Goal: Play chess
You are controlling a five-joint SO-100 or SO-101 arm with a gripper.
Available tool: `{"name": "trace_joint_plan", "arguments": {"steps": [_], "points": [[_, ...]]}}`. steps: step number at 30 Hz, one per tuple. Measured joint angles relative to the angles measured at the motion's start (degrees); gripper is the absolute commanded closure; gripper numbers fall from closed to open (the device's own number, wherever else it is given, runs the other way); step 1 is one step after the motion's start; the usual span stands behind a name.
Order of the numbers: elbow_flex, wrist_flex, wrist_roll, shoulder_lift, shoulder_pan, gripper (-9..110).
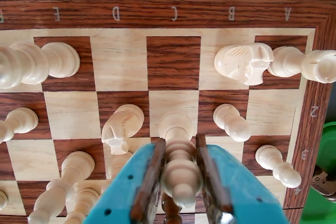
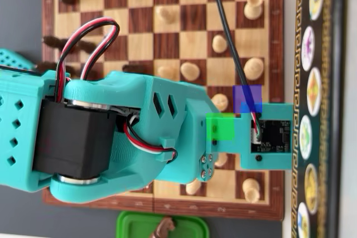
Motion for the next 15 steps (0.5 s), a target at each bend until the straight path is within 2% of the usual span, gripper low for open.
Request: {"name": "trace_joint_plan", "arguments": {"steps": [15], "points": [[0.0, 0.0, 0.0, -2.3, -0.4, 96]]}}
